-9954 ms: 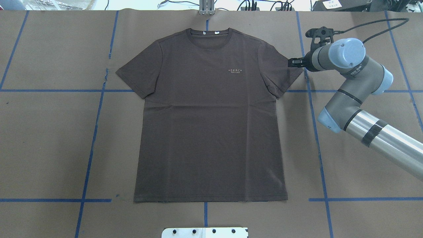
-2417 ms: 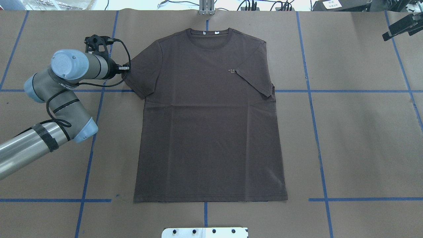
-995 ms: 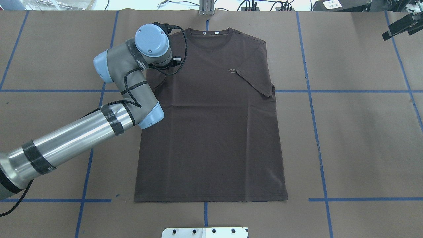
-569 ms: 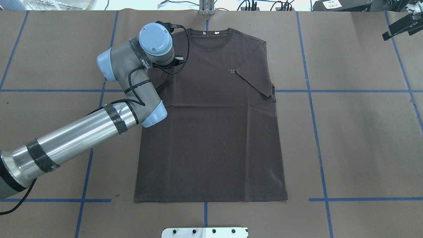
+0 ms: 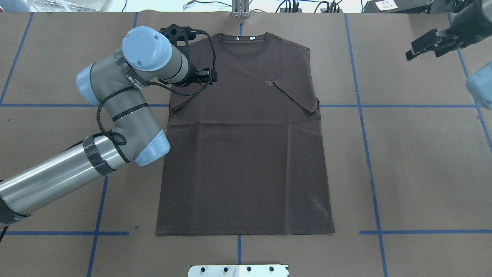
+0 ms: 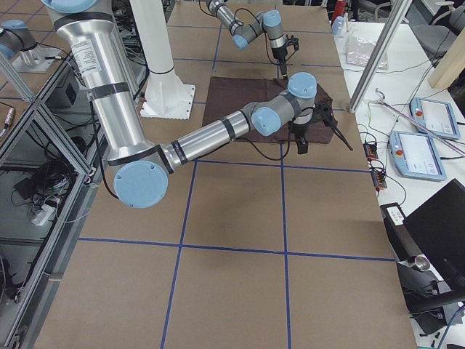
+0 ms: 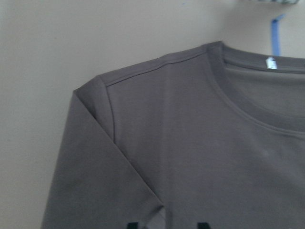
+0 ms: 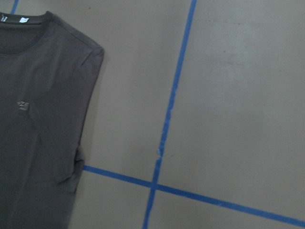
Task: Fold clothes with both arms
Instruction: 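Move both grippers to the hem corners nearest the robot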
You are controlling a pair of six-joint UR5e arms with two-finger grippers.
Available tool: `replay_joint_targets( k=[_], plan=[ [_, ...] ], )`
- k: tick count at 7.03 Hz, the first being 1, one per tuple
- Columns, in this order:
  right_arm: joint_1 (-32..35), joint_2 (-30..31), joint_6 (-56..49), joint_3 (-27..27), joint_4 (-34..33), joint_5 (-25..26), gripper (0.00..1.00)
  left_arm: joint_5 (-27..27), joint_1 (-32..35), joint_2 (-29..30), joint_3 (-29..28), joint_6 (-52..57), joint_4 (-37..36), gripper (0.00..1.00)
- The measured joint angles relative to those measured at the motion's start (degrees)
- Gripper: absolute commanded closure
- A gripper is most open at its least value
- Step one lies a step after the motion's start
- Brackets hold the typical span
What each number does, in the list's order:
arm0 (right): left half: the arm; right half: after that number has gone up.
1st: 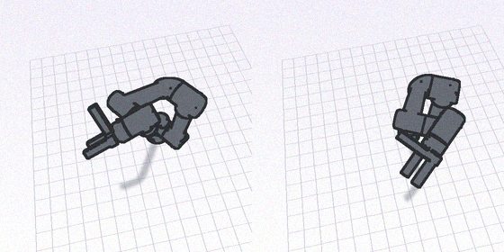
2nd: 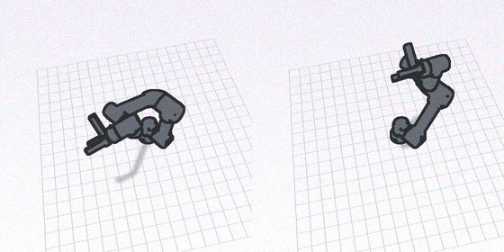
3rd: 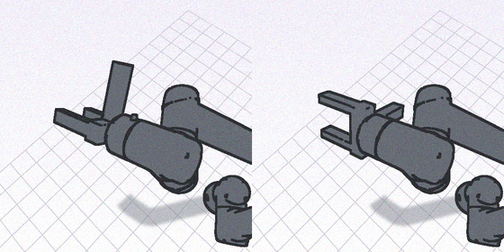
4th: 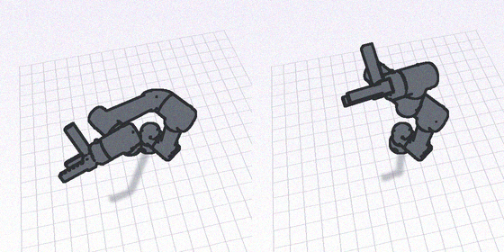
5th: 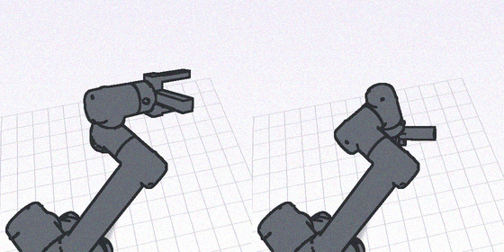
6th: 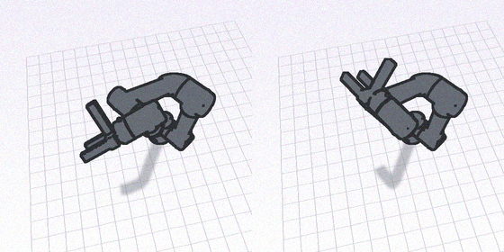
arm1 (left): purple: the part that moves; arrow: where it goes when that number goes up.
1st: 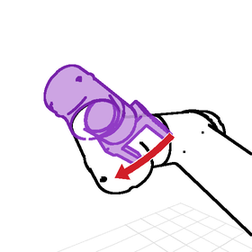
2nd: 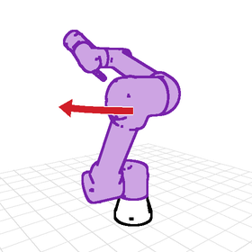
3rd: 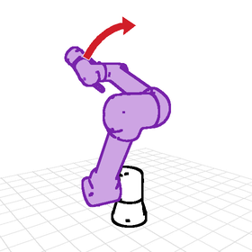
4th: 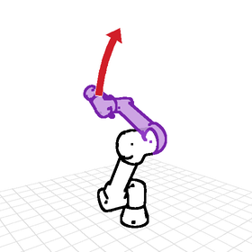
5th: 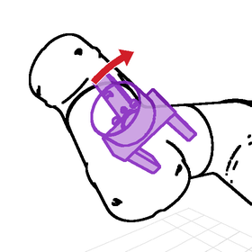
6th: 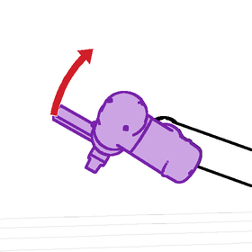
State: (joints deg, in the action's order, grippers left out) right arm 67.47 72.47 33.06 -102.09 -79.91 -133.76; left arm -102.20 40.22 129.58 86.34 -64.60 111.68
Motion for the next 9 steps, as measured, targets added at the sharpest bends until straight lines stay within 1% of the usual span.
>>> replay_joint_targets(
  k=[1,3,4,5,6,7,8,9],
  plan=[
    [-5.97,0.82,9.80,-5.27,-0.01,4.25,0.00,-0.24,-1.56,-4.21,6.28,-0.18,0.00,0.00],
    [-22.69,4.56,30.84,-15.97,-0.07,20.40,0.02,0.09,-5.64,-12.56,17.77,-2.62,0.04,0.00],
    [-30.79,6.50,39.74,-19.49,-0.07,27.70,0.05,1.39,-8.70,-16.92,22.51,-5.11,0.01,0.00],
    [-38.17,8.71,46.81,-22.56,-0.06,33.82,0.08,3.96,-13.11,-21.40,26.90,-8.81,-0.03,0.00],
    [-43.91,10.65,52.11,-25.28,-0.02,38.13,0.07,6.91,-18.40,-25.35,30.46,-14.18,-0.05,0.17],
    [-48.07,11.96,55.86,-27.02,-0.02,41.51,0.05,10.41,-24.03,-28.53,32.40,-20.91,-0.26,0.39],
    [-50.43,12.52,57.53,-27.70,-0.05,43.73,0.04,13.48,-28.63,-30.55,32.99,-26.97,-1.50,0.47],
    [-51.49,12.76,58.17,-27.91,-0.07,44.74,0.04,15.00,-31.60,-31.39,33.08,-31.41,-3.93,0.48]
  ],
)
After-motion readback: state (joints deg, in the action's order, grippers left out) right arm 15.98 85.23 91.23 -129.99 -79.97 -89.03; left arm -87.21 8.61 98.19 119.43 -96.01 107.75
